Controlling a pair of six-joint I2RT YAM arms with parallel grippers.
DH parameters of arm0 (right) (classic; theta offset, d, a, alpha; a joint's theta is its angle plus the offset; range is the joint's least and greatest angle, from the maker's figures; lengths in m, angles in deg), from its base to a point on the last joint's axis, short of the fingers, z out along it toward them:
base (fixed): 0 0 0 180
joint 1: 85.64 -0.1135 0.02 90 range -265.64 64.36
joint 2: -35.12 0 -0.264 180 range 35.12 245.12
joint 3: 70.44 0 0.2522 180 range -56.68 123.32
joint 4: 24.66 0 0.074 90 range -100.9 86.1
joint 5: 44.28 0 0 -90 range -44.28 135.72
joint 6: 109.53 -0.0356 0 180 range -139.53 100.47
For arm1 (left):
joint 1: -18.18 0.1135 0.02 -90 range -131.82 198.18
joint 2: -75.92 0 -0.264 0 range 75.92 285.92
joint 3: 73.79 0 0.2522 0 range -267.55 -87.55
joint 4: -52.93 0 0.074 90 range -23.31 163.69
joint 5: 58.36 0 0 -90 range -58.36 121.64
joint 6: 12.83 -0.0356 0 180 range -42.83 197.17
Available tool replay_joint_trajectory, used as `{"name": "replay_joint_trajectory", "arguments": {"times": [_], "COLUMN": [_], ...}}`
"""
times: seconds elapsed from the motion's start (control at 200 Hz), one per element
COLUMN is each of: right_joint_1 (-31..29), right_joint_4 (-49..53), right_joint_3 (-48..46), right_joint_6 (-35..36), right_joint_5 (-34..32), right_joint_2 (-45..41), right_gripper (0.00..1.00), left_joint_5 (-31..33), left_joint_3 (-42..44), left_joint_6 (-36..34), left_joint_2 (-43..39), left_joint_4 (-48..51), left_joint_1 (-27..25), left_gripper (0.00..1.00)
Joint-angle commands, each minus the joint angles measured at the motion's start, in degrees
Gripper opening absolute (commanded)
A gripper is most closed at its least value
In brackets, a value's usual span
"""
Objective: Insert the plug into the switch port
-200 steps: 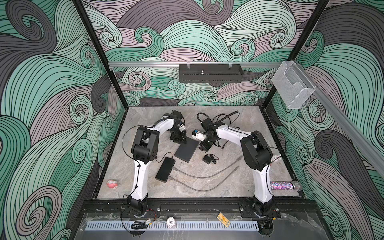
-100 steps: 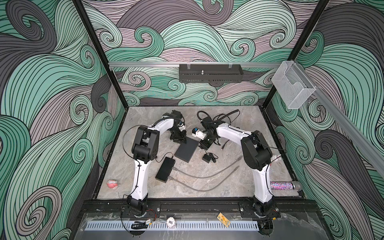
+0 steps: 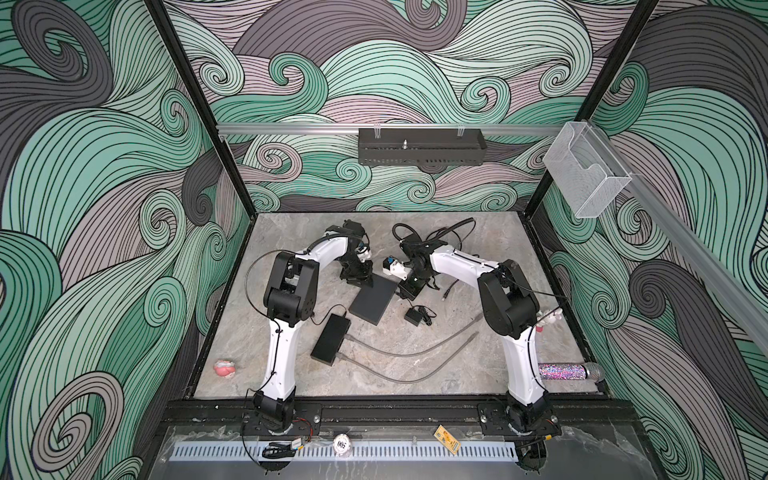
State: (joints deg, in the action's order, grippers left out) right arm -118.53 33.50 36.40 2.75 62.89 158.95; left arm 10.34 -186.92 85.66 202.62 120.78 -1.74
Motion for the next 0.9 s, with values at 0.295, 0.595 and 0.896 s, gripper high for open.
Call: {"name": "replay_joint_trajectory", "arguments": {"times": [0.295,0.595,0.896], "right_joint_1": [-0.4,-0.36,0.49], "right_joint_4": [-8.5,-14.26,-18.21], "right_joint_3": [-4.96,-8.65,-12.97], "right_joint_6": [-2.51,-4.48,-4.28], "right_joint_5": [3.63,2.52,3.18], "right_joint_2": [-2.61,-4.13,-6.67], "right_gripper": [0.0,0.0,0.0], "left_joint_5": [-0.6,1.12,1.96], "left_joint_3": [-1.7,-1.66,-2.4], "left_joint_6": [-1.42,-1.9,-2.49], "left_joint_2": [3.12,3.66,4.08], "left_joint_4": [2.68,3.48,3.92], "left_joint_1": [-0.64,-0.91,-0.91], "left_gripper": [0.36,0.36,0.36]}}
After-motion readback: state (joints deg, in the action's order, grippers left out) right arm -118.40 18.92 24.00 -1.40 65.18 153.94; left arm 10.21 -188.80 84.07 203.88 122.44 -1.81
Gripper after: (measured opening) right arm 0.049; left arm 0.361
